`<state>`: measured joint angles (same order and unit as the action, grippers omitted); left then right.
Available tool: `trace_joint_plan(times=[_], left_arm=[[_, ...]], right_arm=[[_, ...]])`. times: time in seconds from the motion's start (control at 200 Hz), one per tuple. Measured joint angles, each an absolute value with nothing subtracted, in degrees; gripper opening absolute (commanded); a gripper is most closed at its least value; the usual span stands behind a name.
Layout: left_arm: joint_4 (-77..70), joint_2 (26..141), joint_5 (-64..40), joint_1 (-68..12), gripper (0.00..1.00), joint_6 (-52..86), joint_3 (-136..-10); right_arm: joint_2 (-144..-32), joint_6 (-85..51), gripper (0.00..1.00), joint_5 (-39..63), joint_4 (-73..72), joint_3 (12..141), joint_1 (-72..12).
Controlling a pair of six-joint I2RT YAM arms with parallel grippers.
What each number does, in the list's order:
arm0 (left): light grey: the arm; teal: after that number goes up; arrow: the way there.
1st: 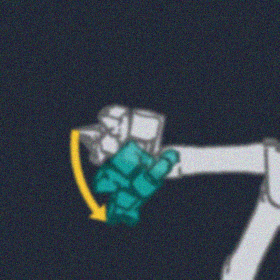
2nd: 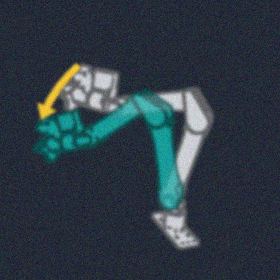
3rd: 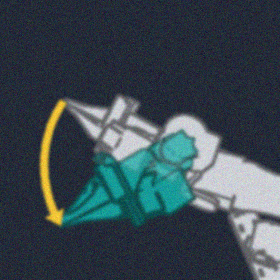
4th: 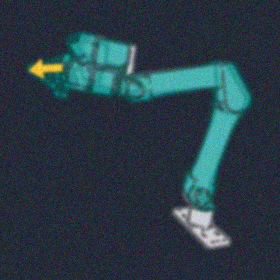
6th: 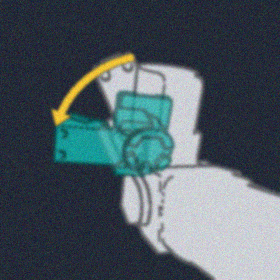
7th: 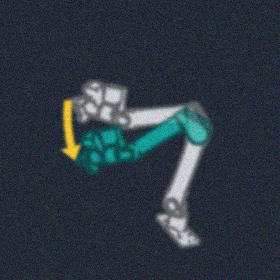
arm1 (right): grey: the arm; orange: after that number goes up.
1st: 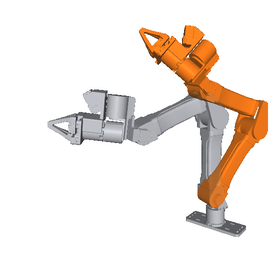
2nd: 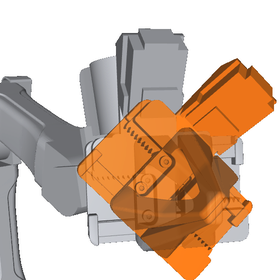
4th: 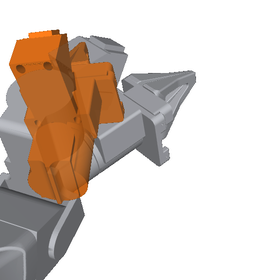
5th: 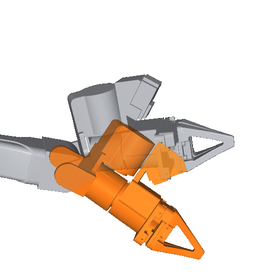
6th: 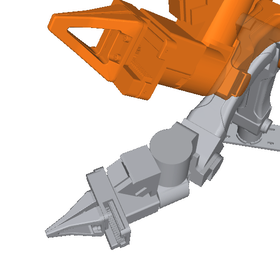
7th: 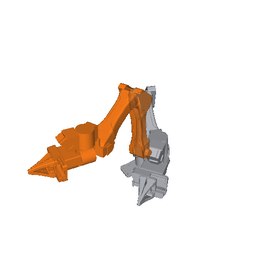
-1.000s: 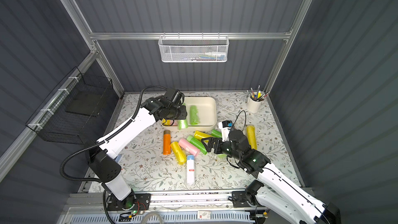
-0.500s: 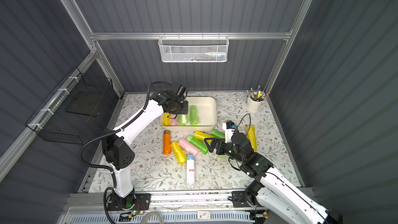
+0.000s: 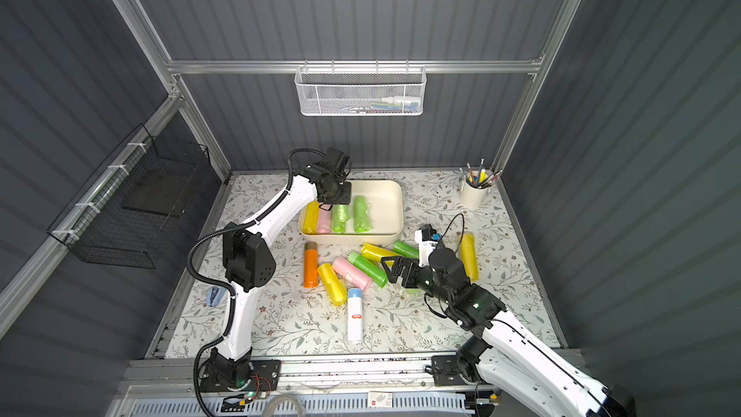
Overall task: Put the roll of trash bags into the storage box
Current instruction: Place the roll of trash bags in the storage box.
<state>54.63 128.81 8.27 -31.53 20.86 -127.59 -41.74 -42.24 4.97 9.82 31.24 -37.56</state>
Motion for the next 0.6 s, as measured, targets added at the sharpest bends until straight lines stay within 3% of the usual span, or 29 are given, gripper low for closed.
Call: trace_joint_plan(times=[0.6], left_arm=[[54.0, 135.9, 8.1, -31.5, 0.36, 16.6, -135.0]], right_arm=[[-39.1, -45.3, 0.99, 2.6, 10.3, 27.3, -36.4]])
